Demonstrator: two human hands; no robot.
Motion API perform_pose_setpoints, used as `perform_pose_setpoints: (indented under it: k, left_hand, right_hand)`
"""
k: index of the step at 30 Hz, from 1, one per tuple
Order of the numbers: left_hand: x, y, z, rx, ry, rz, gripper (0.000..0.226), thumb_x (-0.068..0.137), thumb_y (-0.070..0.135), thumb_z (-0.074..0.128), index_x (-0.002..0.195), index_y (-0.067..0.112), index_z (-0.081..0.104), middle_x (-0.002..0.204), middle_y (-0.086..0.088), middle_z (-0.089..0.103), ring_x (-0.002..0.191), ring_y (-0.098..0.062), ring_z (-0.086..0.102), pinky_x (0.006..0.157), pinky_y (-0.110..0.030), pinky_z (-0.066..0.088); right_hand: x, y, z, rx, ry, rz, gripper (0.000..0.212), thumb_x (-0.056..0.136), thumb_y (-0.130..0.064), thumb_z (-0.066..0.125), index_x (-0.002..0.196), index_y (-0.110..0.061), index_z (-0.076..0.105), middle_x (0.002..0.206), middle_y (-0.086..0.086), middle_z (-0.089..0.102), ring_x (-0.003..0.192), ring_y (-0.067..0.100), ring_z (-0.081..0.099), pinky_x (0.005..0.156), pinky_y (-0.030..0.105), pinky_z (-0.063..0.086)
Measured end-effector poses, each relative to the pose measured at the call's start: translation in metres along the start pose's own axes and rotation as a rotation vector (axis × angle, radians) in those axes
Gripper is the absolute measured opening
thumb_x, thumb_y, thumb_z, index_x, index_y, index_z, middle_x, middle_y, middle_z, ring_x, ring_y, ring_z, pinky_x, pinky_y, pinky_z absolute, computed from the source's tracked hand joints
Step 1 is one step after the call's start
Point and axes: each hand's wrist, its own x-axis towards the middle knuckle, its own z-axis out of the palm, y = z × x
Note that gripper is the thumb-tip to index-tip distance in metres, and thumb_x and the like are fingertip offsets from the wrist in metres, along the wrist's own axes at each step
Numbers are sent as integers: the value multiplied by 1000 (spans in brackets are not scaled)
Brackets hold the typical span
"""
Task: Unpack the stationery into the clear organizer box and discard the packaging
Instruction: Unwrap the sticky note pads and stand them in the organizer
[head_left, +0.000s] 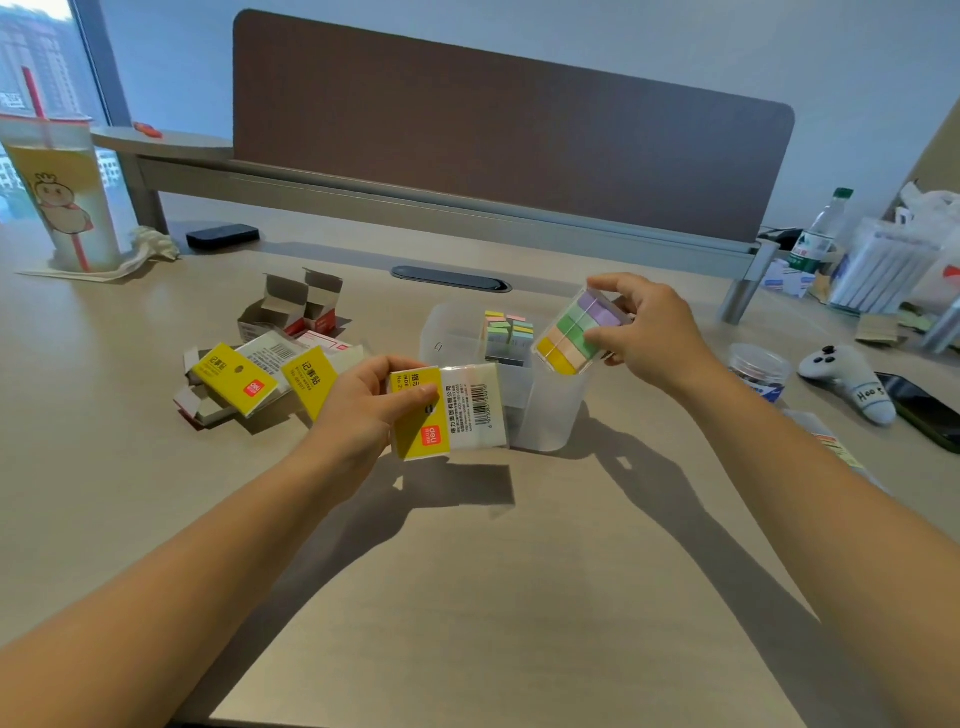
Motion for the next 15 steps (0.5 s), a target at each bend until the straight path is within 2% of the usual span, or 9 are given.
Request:
perform_pose_setpoints:
  k: [5,8,12,15]
  left_hand:
    - [0,0,0,-4,-5,-3,15,85,3,50,79,16,54,83,-2,62,76,-15,62,58,-21,56]
    - [0,1,-1,0,-5,1,15,86,3,50,78,15,54,82,-2,62,76,-14,62,57,-21,56]
    - [0,0,-3,6,-5,-1,15,86,3,50,78,15,55,81,-2,63,74,-13,63,57,-22,56]
    - [0,-1,-3,1,-8,-3,15,85,3,50,78,15,55,82,-3,63,76,-15,63,58,-22,56]
  right_hand:
    - [2,-7,-4,-160,-46,-21,48,83,-9,59,129,-11,44,133,12,48,116,29,50,88,39,50]
    - [4,-10,-3,-206,-44,-19,46,84,-12,59,128,-10,45,132,12,49,113,30,53,87,39,51]
    - [5,-9,-1,-165,-93,-30,46,83,-10,59,127,-10,46,129,12,51,106,24,50,85,33,48]
    - [1,-3,2,1,-127,-22,43,86,-9,55,128,-12,46,130,10,50,105,20,48,83,30,46]
